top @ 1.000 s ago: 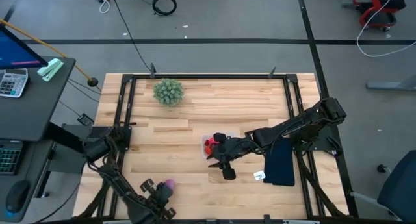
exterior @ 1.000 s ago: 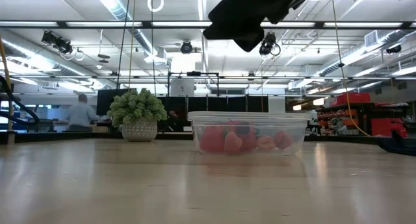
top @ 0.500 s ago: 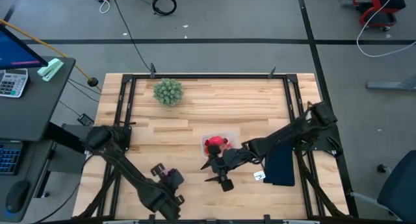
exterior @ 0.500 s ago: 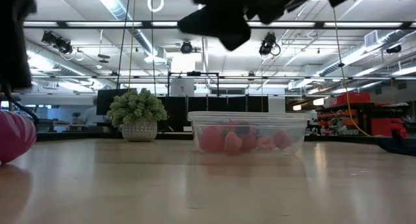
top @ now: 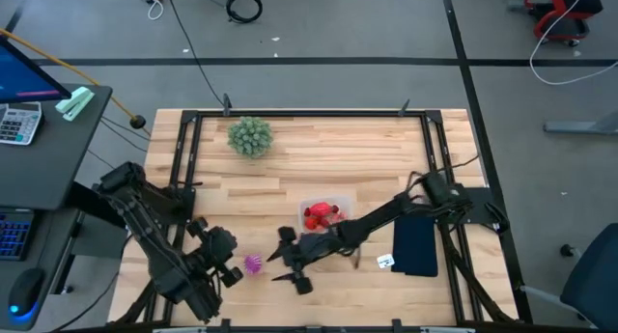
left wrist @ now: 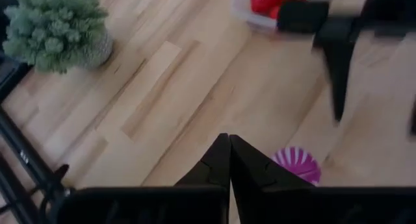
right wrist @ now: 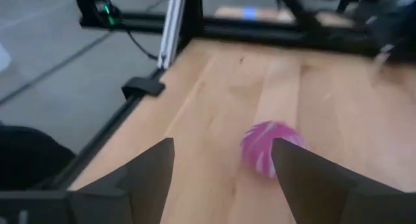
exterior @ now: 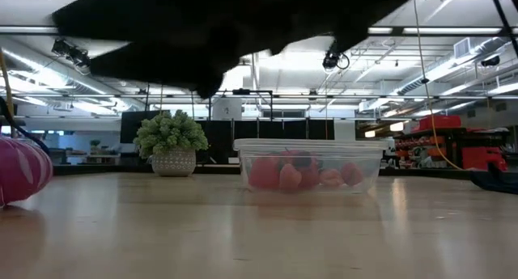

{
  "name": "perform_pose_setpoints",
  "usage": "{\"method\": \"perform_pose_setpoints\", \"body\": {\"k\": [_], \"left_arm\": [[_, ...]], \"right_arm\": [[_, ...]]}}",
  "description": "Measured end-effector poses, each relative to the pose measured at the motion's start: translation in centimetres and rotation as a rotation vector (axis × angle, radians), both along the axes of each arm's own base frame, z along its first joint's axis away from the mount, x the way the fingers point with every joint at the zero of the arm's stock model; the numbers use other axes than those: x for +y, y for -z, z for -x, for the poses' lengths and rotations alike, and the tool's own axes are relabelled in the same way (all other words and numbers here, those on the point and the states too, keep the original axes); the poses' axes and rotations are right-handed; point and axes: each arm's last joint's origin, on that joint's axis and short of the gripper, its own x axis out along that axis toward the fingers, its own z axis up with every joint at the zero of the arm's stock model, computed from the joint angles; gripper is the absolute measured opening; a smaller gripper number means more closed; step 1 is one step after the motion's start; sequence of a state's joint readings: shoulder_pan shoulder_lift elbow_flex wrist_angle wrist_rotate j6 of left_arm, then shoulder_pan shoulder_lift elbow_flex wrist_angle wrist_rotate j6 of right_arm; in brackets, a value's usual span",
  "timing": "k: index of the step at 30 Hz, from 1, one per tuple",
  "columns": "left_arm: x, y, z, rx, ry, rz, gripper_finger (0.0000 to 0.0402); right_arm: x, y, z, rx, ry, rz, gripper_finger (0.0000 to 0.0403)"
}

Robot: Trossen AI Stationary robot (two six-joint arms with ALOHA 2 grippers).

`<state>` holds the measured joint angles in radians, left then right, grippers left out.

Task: Pick and placing Produce into tupperware
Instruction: Put the purple onion into the transparent bin

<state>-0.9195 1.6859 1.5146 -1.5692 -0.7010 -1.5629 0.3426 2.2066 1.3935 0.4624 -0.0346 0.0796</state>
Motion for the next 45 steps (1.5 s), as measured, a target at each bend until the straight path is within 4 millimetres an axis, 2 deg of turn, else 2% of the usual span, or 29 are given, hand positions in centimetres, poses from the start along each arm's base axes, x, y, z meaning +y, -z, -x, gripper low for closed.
{"method": "perform_pose_setpoints", "body": {"k": [2,8,13,18,27,45], "left_arm": [[0.0,-0.1,0.0,0.006,0.016,-0.012,0.0019],[0.0,0.0,0.0,0.037,0.065,-0.041,0.0074],[0.0,0.0,-0.1,0.039,0.067,-0.046,0.0109],[0.0,0.0,-0.1,0.035,0.062,-0.044,0.0120],[0.0,0.0,-0.1,0.024,0.048,-0.034,0.0111],[0.0,0.0,-0.1,0.023,0.046,-0.032,0.0107]], "right_arm": [[0.4,0.5,-1.4,0.037,0.013,0.044,0.0268],[0.4,-0.5,-4.9,0.042,0.034,0.078,0.0268],[0.2,0.7,-6.4,0.095,0.043,0.095,0.0268],[-0.4,2.2,-6.6,0.135,0.056,0.101,0.0268],[-0.6,4.4,-7.1,0.137,0.062,0.070,0.0268],[-0.6,4.9,-6.8,0.185,0.083,0.009,0.0263]]}}
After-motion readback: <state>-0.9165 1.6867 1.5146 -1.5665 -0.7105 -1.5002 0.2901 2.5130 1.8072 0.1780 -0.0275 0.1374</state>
